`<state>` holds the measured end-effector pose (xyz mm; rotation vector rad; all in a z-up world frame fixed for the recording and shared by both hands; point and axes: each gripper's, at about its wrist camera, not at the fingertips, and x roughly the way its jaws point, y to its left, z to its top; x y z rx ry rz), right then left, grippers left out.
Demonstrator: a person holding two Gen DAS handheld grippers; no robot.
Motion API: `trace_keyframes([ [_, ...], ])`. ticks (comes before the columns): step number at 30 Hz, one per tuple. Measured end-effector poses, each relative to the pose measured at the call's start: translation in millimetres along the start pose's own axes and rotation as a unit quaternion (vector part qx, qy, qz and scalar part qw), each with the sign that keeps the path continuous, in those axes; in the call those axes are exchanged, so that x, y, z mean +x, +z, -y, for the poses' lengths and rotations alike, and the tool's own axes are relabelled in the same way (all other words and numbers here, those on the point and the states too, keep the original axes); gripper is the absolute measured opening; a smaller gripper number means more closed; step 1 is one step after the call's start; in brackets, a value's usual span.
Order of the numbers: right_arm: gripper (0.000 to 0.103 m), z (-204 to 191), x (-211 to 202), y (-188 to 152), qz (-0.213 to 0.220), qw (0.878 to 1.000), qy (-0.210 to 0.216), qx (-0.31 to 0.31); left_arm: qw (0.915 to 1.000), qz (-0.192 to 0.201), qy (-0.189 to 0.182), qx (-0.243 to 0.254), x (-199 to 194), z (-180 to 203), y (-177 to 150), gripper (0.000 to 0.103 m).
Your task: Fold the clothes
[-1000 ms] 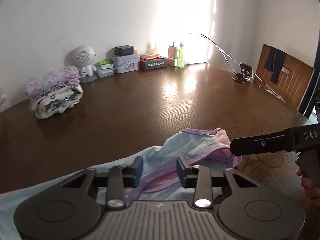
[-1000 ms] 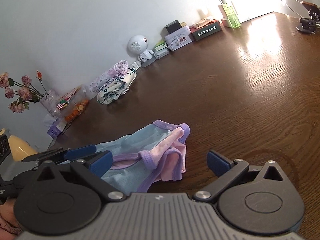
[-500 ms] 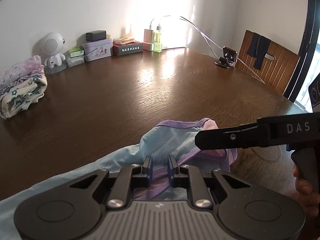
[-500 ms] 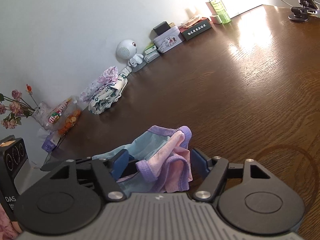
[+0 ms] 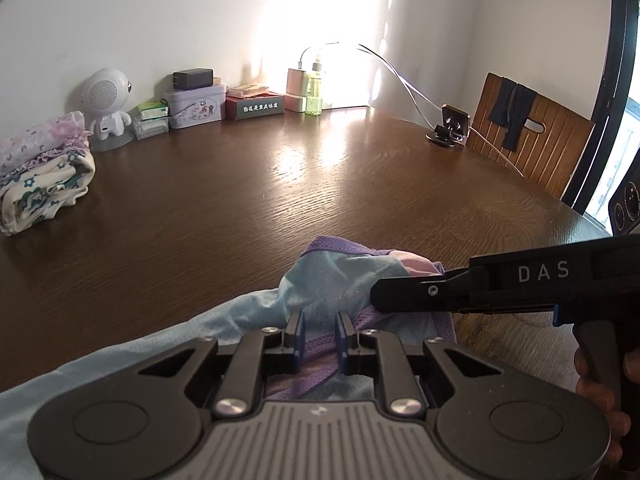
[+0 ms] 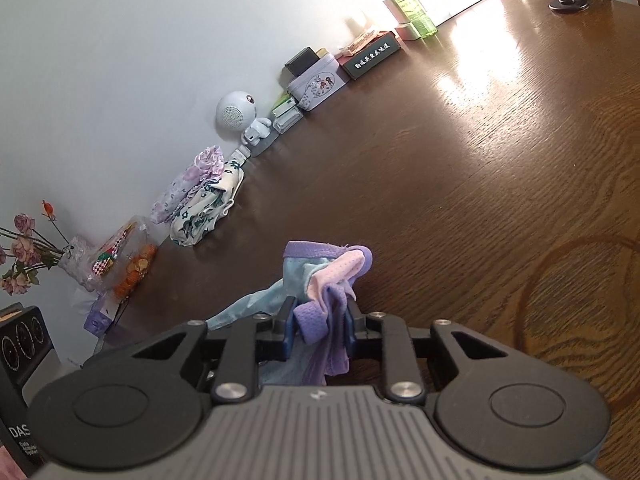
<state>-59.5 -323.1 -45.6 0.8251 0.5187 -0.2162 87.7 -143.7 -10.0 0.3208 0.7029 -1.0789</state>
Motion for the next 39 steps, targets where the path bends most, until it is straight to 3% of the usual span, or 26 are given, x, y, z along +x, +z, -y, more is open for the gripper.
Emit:
trace_keyframes([
  [1,0.015,-0.3,0.7,-0.3,-0.002,1.000,-0.001,-0.001,1.0000,0.000,0.000,-0.001,0.0,-0.1,0.2,0.015],
  [6,0.011,-0.8,1.5,3.6,-0.018,1.000,0.010,-0.013,0.9998,0.019,0.002,-0.010,-14.6,-3.3,5.3,0.019],
  [10,0.011,3.1,-8.6,17.6,-0.016,0.999,0.007,-0.030,0.9992,0.030,0.026,-0.011,-37.3,-13.4,8.8,0.020],
  [17,0.011,19.8,-36.3,47.0,0.010,0.995,-0.055,-0.083,0.9988,-0.005,0.047,-0.009,-48.3,-29.5,-5.8,0.019],
  [21,0.011,17.9,-46.8,58.0,0.019,0.986,-0.091,-0.136,0.9998,-0.012,0.018,0.000,-38.9,-21.1,-12.4,0.019],
  [25,0.011,-11.5,-47.2,52.2,0.025,0.970,-0.109,-0.217,0.9996,-0.018,0.009,0.017,-24.4,-10.6,-14.9,0.019],
  [29,0.011,-47.1,-42.1,38.1,0.022,0.942,-0.121,-0.311,0.9996,-0.016,0.005,0.021,-19.9,-7.8,-17.2,0.020],
  [35,0.011,-97.2,-28.1,14.7,0.005,0.902,-0.104,-0.418,0.9998,-0.001,-0.015,0.015,-20.3,-10.6,-21.5,0.028],
  [39,0.011,-123.6,-14.0,-4.0,-0.016,0.885,-0.082,-0.458,0.9997,0.005,-0.021,0.008,-21.4,-12.1,-23.3,0.029],
])
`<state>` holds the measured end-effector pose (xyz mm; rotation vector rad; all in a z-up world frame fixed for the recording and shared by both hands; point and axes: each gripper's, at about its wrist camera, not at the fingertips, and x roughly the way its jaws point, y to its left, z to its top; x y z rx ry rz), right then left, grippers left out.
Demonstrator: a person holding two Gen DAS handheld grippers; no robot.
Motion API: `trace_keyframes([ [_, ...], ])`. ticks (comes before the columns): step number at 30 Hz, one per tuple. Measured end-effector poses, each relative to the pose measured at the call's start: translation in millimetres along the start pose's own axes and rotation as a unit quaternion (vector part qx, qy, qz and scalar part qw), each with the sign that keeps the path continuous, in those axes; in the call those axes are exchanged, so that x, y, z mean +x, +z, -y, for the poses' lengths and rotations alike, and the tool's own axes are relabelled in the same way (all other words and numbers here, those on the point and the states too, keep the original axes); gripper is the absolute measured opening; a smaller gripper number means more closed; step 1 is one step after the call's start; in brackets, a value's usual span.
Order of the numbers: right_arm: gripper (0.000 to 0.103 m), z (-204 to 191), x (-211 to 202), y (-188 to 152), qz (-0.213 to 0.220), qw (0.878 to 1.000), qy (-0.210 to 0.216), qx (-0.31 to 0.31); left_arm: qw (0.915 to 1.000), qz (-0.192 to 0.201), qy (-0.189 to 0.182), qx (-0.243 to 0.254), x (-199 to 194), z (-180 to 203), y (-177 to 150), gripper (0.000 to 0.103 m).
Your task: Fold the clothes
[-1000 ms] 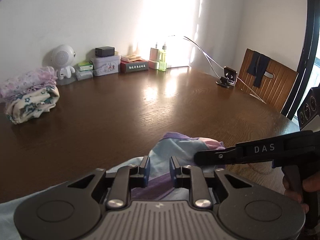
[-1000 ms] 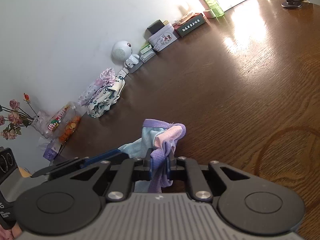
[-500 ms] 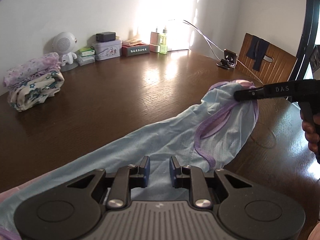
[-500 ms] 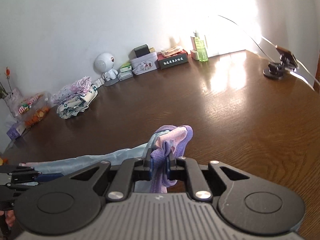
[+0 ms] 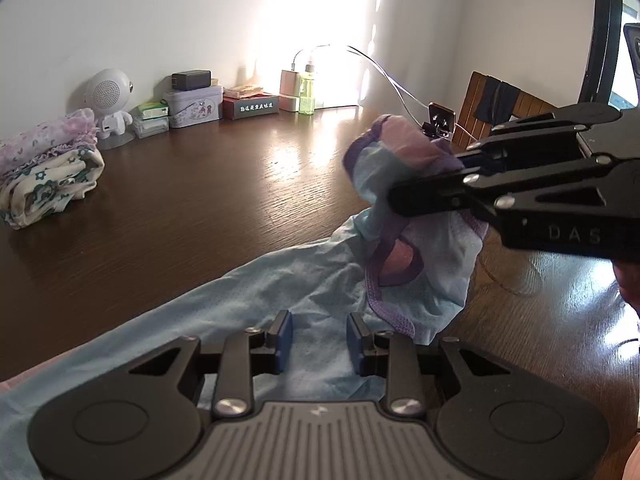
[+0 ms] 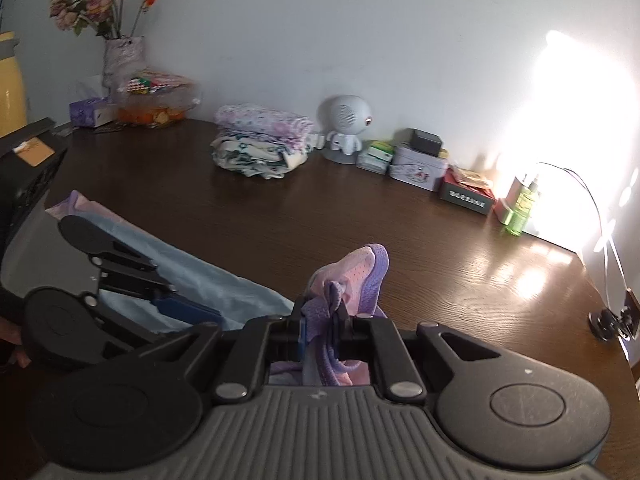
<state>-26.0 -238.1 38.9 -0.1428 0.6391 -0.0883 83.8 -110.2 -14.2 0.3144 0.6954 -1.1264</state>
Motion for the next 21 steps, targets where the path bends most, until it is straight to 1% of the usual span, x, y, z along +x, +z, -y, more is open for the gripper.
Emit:
trace_keyframes([
  [2,0.011,-11.4,7.3,1.6,-0.007,1.000,0.007,-0.012,0.9999,0.005,-0.003,-0.011,-5.8,-3.9,-1.8,0.030],
  [5,0.011,-25.0,18.7,1.1,-0.019,0.999,0.019,-0.017,0.9995,0.024,0.005,-0.018,-23.8,-12.6,-4.6,0.030],
  [6,0.011,-27.7,22.4,-0.5,-0.025,0.999,0.021,-0.016,0.9991,0.033,0.007,-0.024,-31.1,-17.0,-4.9,0.032],
  [9,0.011,-33.7,32.5,-4.9,-0.038,0.999,0.025,-0.009,0.9979,0.044,0.025,-0.040,-44.1,-30.2,-6.6,0.034],
  [14,0.011,-37.3,43.3,-6.6,-0.044,0.999,0.022,0.007,0.9973,0.024,0.032,-0.062,-39.0,-44.7,-14.6,0.034],
  [21,0.014,-41.8,51.5,-9.5,-0.045,0.999,0.019,0.017,0.9977,0.009,0.026,-0.062,-31.4,-47.5,-21.7,0.035],
])
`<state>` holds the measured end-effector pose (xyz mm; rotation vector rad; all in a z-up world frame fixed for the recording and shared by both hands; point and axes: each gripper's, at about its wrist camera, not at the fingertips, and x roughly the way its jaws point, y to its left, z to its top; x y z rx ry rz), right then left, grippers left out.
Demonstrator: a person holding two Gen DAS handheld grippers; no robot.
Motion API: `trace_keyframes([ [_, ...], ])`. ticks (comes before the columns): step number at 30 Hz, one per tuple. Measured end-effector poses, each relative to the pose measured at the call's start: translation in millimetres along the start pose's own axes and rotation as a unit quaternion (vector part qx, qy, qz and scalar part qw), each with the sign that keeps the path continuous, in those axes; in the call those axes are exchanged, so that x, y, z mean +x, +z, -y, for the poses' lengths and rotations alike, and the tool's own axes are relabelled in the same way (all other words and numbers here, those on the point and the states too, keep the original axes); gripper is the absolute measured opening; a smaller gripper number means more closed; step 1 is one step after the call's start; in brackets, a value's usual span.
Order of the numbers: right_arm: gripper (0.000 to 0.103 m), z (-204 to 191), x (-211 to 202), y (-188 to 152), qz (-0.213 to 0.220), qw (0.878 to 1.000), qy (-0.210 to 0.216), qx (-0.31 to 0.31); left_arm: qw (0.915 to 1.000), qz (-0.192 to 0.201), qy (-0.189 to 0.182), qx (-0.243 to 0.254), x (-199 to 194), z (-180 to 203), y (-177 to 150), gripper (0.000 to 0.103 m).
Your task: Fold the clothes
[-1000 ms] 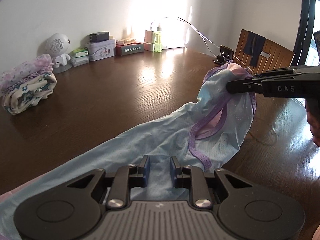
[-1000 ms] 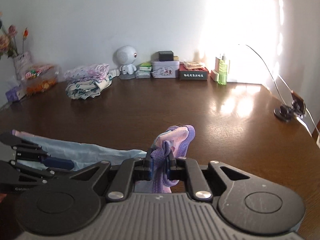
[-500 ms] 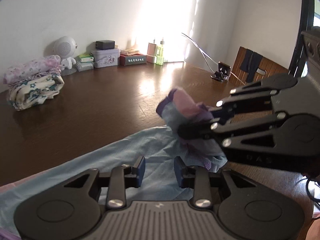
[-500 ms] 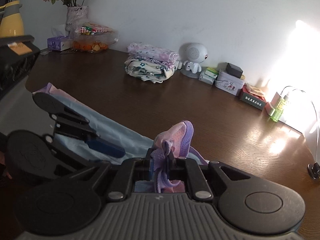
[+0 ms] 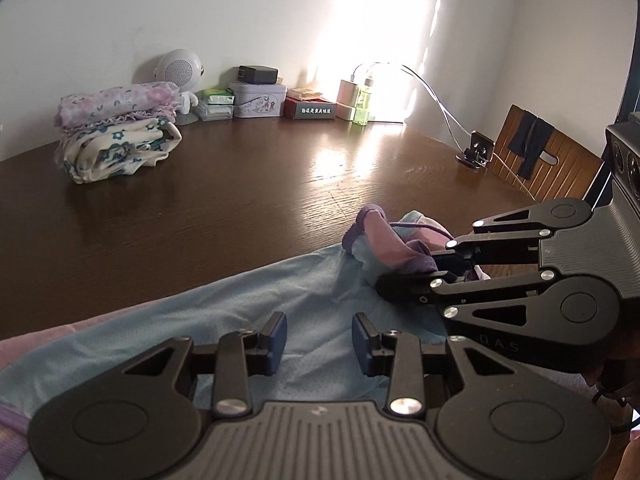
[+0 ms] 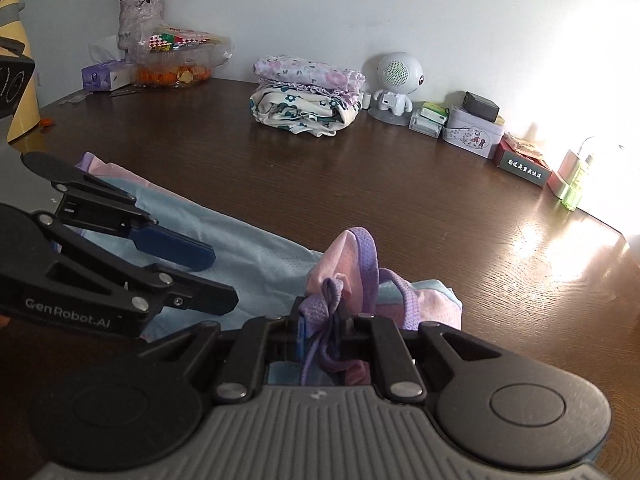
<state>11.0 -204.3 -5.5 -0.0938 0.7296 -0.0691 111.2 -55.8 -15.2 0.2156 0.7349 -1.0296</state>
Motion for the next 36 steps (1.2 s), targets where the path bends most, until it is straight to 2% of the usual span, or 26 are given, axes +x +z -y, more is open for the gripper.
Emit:
trace_keyframes([
  [2,0.020,-0.3,-0.3,0.1,0.002,1.000,0.006,0.005,1.0000,-0.001,0.000,-0.001,1.1,-0.8,-1.1,0.035],
  [4,0.032,0.4,-4.2,1.1,0.007,1.000,0.016,0.014,1.0000,0.000,-0.001,-0.002,1.2,-1.4,-1.5,0.035],
  [7,0.035,9.4,-28.9,7.4,0.036,0.997,0.044,0.043,1.0000,0.001,-0.003,-0.004,0.9,-2.6,-2.4,0.035],
  [9,0.042,18.2,-50.1,13.0,0.061,0.994,0.064,0.066,1.0000,0.001,-0.003,-0.004,0.6,-3.0,-2.9,0.035],
  [10,0.042,23.9,-59.5,14.0,0.073,0.993,0.060,0.072,1.0000,0.001,-0.004,-0.005,0.4,-3.2,-3.2,0.035],
  [12,0.042,35.9,-77.7,15.3,0.095,0.991,0.047,0.081,1.0000,0.001,-0.004,-0.005,0.5,-3.4,-3.2,0.035],
  [14,0.042,47.7,-78.3,9.8,0.092,0.992,0.011,0.082,1.0000,0.002,-0.003,-0.004,0.7,-3.1,-3.2,0.035],
  [15,0.039,54.7,-73.8,5.5,0.082,0.993,-0.003,0.088,1.0000,0.002,-0.002,-0.002,0.8,-2.7,-3.3,0.035],
  [16,0.029,61.4,-66.9,0.1,0.073,0.992,-0.001,0.101,1.0000,0.002,0.000,-0.001,0.7,-2.2,-3.5,0.035],
  [18,0.019,74.5,-52.4,-11.3,0.055,0.990,0.011,0.128,1.0000,0.003,0.004,0.002,0.2,-1.4,-4.0,0.035],
  [22,0.019,70.3,-27.5,-21.5,0.041,0.990,0.042,0.130,0.9999,0.005,0.014,0.006,-1.9,-0.8,-6.0,0.035],
  [27,0.019,57.6,-3.9,-29.2,0.025,0.991,0.053,0.118,0.9998,0.010,0.016,0.008,-4.6,-0.6,-6.8,0.037],
  [31,0.019,68.2,-14.6,-26.4,0.039,0.988,0.067,0.135,0.9988,0.033,0.009,0.034,-19.8,16.9,-1.2,0.043],
  [33,0.020,77.5,-28.5,-21.5,0.057,0.985,0.072,0.144,0.9973,0.046,-0.005,0.058,-29.0,34.1,4.0,0.050],
  [36,0.021,90.1,-41.2,-15.2,0.074,0.987,0.054,0.135,0.9953,0.042,-0.023,0.084,-27.9,61.1,13.2,0.052],
])
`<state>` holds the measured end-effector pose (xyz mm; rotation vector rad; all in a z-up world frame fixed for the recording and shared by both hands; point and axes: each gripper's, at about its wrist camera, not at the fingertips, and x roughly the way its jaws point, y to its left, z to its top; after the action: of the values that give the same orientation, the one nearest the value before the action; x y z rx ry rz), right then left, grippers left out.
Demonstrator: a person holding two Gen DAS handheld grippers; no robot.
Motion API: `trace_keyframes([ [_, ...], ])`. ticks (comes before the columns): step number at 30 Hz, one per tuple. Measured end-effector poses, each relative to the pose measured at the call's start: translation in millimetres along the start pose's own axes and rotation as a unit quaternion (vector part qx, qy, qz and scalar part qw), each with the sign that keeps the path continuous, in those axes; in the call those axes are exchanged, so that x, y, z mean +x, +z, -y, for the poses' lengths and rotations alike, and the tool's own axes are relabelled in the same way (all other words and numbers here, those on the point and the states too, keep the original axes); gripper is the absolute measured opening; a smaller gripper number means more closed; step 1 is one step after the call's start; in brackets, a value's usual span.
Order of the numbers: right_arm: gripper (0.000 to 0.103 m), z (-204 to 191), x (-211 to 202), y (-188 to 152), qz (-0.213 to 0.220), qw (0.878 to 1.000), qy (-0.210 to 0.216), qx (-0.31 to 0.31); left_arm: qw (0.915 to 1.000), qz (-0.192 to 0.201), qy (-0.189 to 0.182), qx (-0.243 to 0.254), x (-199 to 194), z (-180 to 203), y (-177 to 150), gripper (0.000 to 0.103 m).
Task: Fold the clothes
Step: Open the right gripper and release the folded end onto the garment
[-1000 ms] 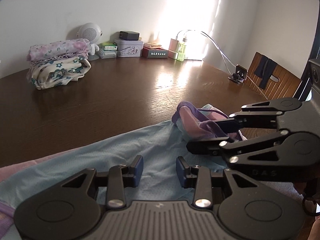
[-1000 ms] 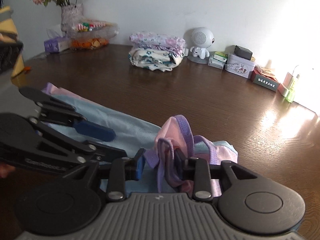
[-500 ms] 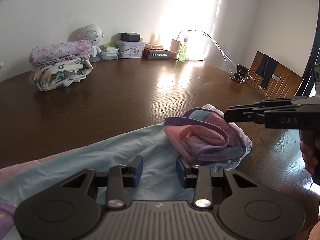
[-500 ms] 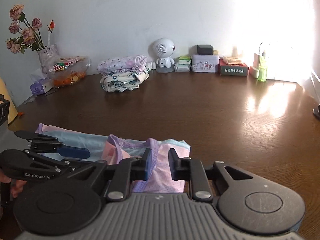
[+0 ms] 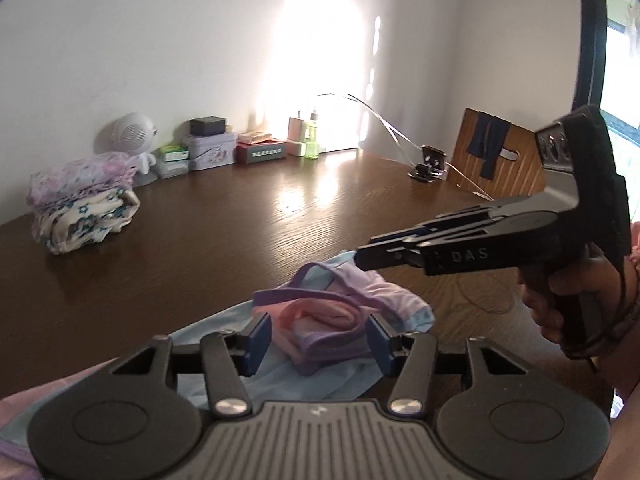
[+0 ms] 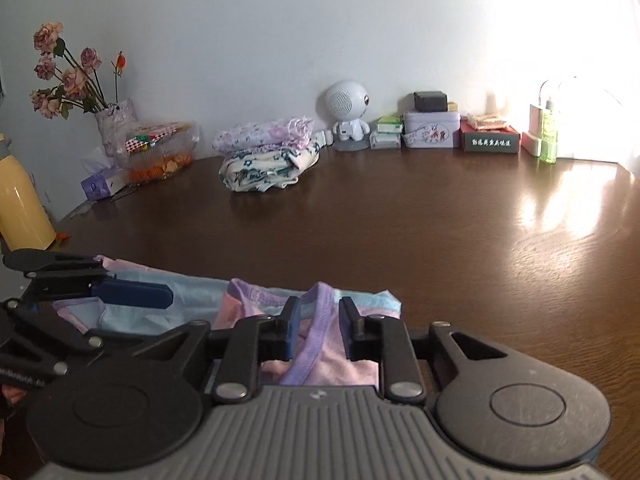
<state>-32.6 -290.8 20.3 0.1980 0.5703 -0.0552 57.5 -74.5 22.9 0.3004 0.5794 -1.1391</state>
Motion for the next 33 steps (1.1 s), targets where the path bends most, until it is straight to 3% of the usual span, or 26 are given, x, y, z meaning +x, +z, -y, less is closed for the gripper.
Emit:
trace_keyframes([
  [5,0.021,18.3,7.6,5.3,-0.008,1.000,-0.005,-0.018,0.9990,-0.039,0.021,-0.003,35.1,20.4,13.8,0.050],
  [9,0.021,18.9,21.6,0.2,-0.029,0.998,0.026,-0.041,0.9955,-0.066,0.054,-0.043,54.7,10.9,10.8,0.016],
  [15,0.021,14.7,38.4,-10.7,-0.046,0.996,0.051,-0.058,0.9879,-0.068,0.089,-0.107,43.7,-10.7,-4.8,0.013],
  [20,0.021,10.2,39.6,-17.1,-0.038,0.995,0.047,-0.075,0.9836,-0.071,0.097,-0.134,38.0,-16.1,-14.7,0.015],
  [22,0.022,8.6,38.4,-17.1,-0.037,0.995,0.045,-0.080,0.9840,-0.071,0.101,-0.129,36.7,-12.5,-14.3,0.016],
  [26,0.022,20.4,26.0,-3.2,-0.029,0.996,0.071,-0.054,0.9874,-0.036,0.105,-0.113,20.5,-1.4,-3.9,0.036],
  [31,0.021,52.0,24.2,26.4,-0.056,0.995,0.078,-0.036,0.9969,-0.022,0.075,-0.007,18.9,41.3,15.3,0.033],
  [33,0.019,53.0,32.7,32.3,-0.082,0.991,0.098,-0.044,0.9974,-0.031,0.058,0.032,30.6,56.3,20.3,0.017],
])
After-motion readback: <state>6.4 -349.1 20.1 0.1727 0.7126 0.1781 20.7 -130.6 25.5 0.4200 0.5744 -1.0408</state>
